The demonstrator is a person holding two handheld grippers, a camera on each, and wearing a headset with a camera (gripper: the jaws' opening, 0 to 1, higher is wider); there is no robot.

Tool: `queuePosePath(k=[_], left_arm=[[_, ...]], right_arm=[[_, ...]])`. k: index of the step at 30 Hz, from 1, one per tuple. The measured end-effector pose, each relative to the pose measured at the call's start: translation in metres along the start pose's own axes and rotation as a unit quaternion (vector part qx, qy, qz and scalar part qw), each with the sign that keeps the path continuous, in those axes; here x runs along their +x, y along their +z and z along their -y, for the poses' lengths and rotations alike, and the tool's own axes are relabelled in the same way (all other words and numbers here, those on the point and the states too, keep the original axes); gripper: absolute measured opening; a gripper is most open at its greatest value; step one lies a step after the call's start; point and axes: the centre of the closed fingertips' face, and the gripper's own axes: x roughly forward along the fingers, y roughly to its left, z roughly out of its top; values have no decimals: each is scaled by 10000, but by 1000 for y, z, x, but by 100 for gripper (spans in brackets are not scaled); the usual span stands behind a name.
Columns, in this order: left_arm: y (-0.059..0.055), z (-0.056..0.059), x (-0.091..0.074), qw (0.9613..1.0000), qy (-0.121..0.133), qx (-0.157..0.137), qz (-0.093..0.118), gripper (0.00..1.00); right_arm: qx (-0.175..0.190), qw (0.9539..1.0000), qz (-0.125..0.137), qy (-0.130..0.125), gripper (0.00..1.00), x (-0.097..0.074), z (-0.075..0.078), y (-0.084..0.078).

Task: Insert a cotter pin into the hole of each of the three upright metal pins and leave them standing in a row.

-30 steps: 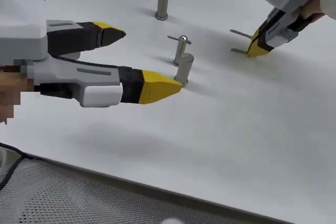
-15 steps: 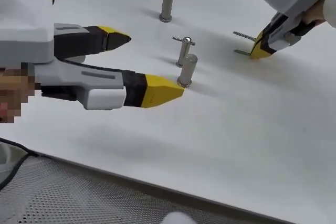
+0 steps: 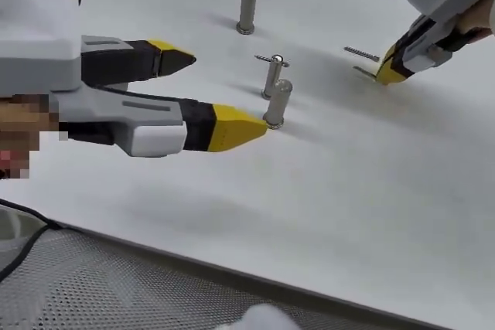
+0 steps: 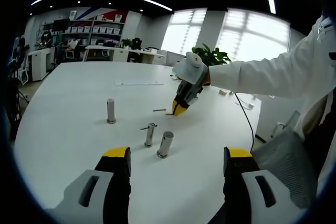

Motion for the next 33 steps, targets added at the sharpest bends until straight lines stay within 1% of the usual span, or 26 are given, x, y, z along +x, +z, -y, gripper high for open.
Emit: queuePosePath(k=[2, 4, 6, 9, 12, 13, 14, 16, 17, 18, 20, 24, 26, 27, 29, 33], left_arm=[[1, 0, 0, 10000, 7, 25, 21, 69], [2, 1, 0, 10000, -16, 10, 31, 67], [3, 0, 0, 10000, -24, 14, 38, 66], [4, 0, 0, 10000, -29, 19, 33, 66], [5, 0, 0, 10000, -32, -3, 48, 63], [6, 1, 0, 10000, -25, -13, 54, 61], [6, 1, 0, 10000, -22, -23, 61, 61], [7, 0, 1, 10000, -20, -53, 81, 58], [8, -1, 1, 9999, -7, -69, 102, 57], [9, -1, 1, 9999, 2, -79, 120, 56], [10, 0, 2, 9998, -14, -122, 127, 54], [14, 0, 4, 9998, -67, -125, 173, 48], [16, 0, 6, 9997, -72, -140, 200, 48], [18, 0, 7, 9997, -74, -135, 211, 48], [19, -2, 10, 9997, -48, -140, 214, 47], [20, -3, 14, 9996, -94, -191, 180, 42]], right_arm=[[6, 9999, 136, -45, 0, -5, 0, 1], [-34, 9997, 199, -170, 0, -13, -2, 1], [-22, 9991, 322, -278, 0, -20, -3, 2], [-11, 9979, 488, -421, 0, -31, -11, 4], [-15, 9967, 613, -538, 0, -37, -13, 5], [-22, 9962, 654, -569, 0, -36, -11, 5], [-45, 9958, 692, -604, 0, -37, -12, 5], [-85, 9953, 722, -645, 0, -41, -14, 5], [-70, 9951, 768, -621, 0, -43, -16, 5], [11, 9940, 913, -595, 0, -46, -19, 8], [70, 9925, 1052, -623, 0, -52, -24, 9], [60, 9894, 1251, -736, 0, -61, -33, 11], [68, 9888, 1271, -778, 0, -63, -36, 10], [22, 9882, 1273, -856, 0, -63, -38, 9], [-29, 9876, 1282, -909, 0, -64, -42, 8], [-81, 9852, 1382, -1011, 0, -66, -51, 10]])
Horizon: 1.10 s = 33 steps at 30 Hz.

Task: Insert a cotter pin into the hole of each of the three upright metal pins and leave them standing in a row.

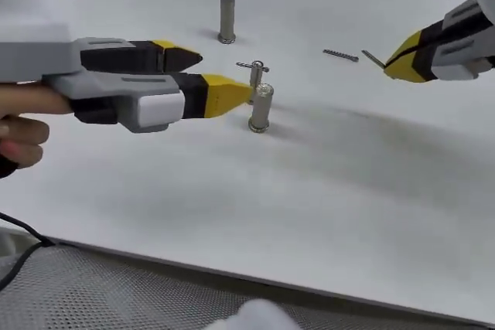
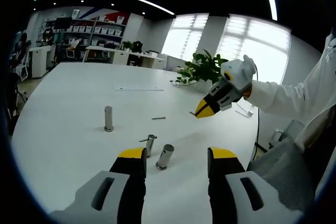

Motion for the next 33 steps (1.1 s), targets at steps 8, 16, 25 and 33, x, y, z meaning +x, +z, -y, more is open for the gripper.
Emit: queuePosePath(k=[8, 16, 25, 33], left_arm=[[3, 3, 8, 9998, -174, -110, -43, 35], [5, 8, 20, 9992, -339, -178, -134, 31], [7, 14, 34, 9982, -512, -267, -182, 30], [9, 21, 45, 9970, -674, -311, -223, 25]], right_arm=[[-331, 9987, 226, -328, 0, -11, -15, 11], [-747, 9941, 415, -663, 0, -13, -23, 22], [-977, 9903, 597, -787, 0, -12, -29, 37], [-1275, 9850, 696, -934, 0, -10, -40, 48]])
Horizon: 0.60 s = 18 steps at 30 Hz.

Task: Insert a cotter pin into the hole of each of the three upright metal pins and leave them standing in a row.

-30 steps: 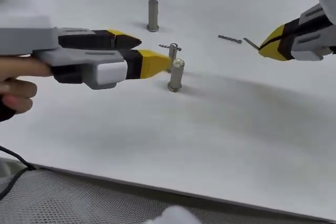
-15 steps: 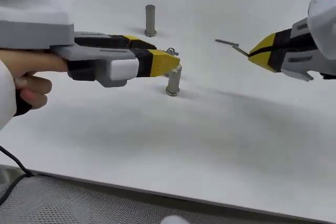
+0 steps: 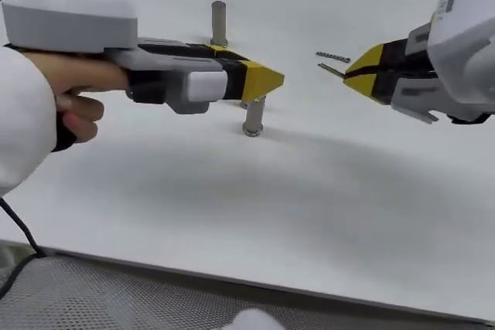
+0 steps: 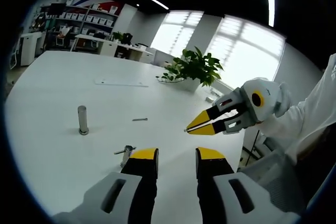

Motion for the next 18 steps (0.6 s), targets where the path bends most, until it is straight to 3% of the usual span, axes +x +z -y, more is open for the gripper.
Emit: queuePosePath(k=[7, 18], left_arm=[[-1, 10, 13, 9998, -170, 83, -97, 23], [-2, 15, 27, 9993, -330, 59, -194, 19]], right_arm=[[-120, 9999, 52, -16, 0, 2, -8, 7], [-318, 9995, 85, 17, 0, 6, -17, 16]])
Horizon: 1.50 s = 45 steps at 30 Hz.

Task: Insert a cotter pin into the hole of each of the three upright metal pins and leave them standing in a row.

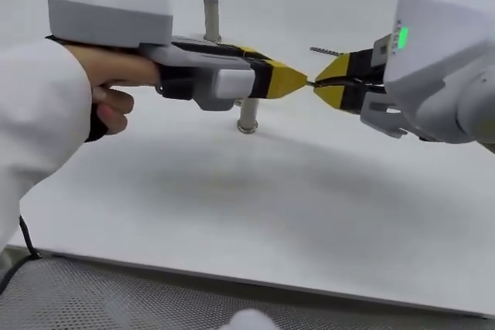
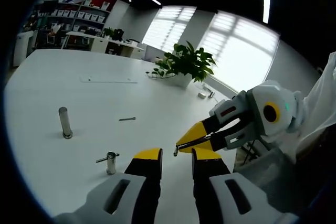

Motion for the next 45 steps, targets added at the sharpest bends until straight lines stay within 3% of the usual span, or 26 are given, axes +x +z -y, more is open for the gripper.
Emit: queuePosePath(k=[25, 45], left_arm=[[-8, 0, 13, 9996, -177, -38, -224, 2], [-13, 9, 8, 9990, -236, -36, -370, 0]], right_arm=[[52, 9999, 144, 35, 0, 1, -2, 10], [106, 9998, 160, 71, 0, -1, -7, 14]])
